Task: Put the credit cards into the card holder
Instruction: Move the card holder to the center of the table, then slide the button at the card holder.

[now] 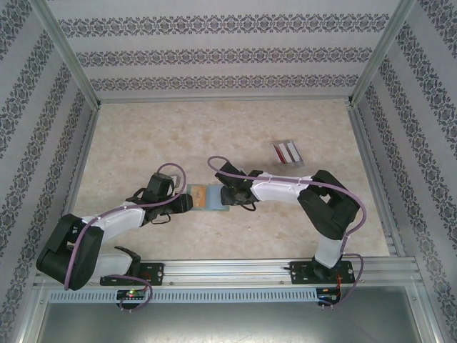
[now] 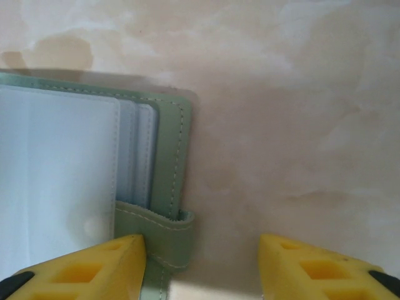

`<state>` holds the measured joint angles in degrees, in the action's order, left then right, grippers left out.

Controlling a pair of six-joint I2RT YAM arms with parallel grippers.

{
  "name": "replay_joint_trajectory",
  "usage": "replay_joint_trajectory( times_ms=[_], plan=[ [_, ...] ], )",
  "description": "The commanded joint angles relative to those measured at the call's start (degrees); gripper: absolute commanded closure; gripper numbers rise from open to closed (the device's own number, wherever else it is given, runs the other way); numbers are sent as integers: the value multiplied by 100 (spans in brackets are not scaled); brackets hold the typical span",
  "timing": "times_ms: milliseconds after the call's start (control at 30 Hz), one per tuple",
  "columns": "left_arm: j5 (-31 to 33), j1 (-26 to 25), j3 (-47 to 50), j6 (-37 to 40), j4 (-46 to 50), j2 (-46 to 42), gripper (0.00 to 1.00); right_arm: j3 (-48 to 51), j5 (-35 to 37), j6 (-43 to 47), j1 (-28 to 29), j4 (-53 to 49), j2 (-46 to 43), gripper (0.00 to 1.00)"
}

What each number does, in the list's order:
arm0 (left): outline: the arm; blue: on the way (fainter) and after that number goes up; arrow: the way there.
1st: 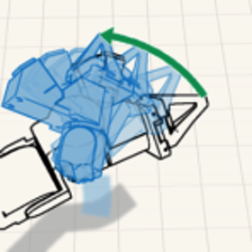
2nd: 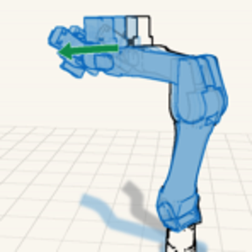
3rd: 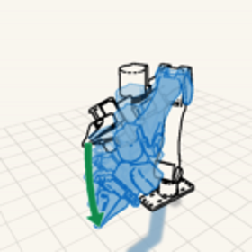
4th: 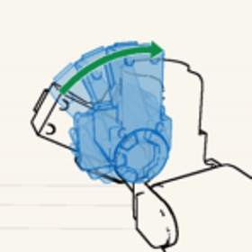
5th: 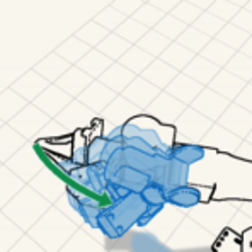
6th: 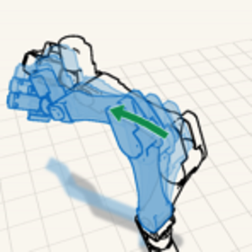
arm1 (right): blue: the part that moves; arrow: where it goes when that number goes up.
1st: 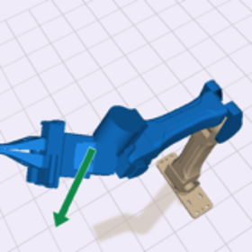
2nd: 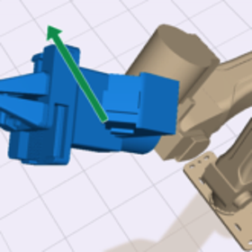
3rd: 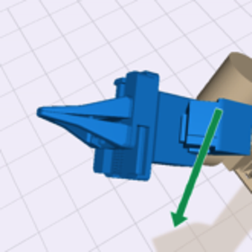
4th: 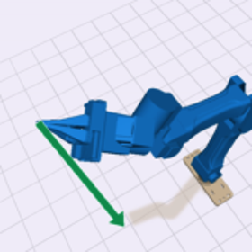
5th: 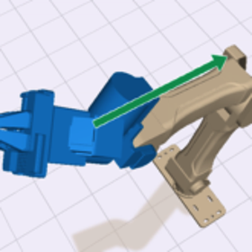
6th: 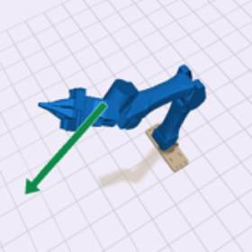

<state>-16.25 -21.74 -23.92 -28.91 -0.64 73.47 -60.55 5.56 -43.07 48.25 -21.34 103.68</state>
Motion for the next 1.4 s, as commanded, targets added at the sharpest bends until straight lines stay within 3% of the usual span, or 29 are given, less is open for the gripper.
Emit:
replay_joint_trajectory(
  times_ms=[0, 200, 400, 567, 667, 733, 833, 933, 1100, 1200, 1367],
  plan=[
    [12, -33, -50, 74, -7, 193, 48, -79, 419, 59, -69, -365, 91, 50],
    [59, -33, -84, 52, 44, 263, 50, 358, 1491, -46, -165, -622, -553, 59],
    [52, -39, -145, 41, 82, 370, 51, 608, 1615, 10, -394, -626, -966, 62],
    [42, -33, -150, 34, 73, 381, 52, 465, 1149, 528, -487, -521, -1029, 56],
    [10, -33, -139, 43, 73, 370, 52, 414, 151, 495, -666, -313, -954, 54],
    [-8, -35, -135, 52, 65, 370, 52, 322, 4, 411, -641, -321, -1004, 54],
    [-205, -37, -170, 43, -34, 450, 52, 383, -225, -489, -878, -245, -1265, 55],
    [-610, -38, -135, -18, -323, 577, 53, 683, -791, -1701, -903, 585, -1492, 52],
    [-1108, -33, -105, -98, -687, 651, 52, 470, -175, -2708, -792, 296, -1368, 52],
    [-1191, -34, -87, -106, -780, 684, 52, 662, -569, -3556, -817, 759, -1161, 51],
    [-1234, -48, -94, -58, -832, 703, 52, 662, -567, -4953, -757, 730, -925, 50]
  ],
)
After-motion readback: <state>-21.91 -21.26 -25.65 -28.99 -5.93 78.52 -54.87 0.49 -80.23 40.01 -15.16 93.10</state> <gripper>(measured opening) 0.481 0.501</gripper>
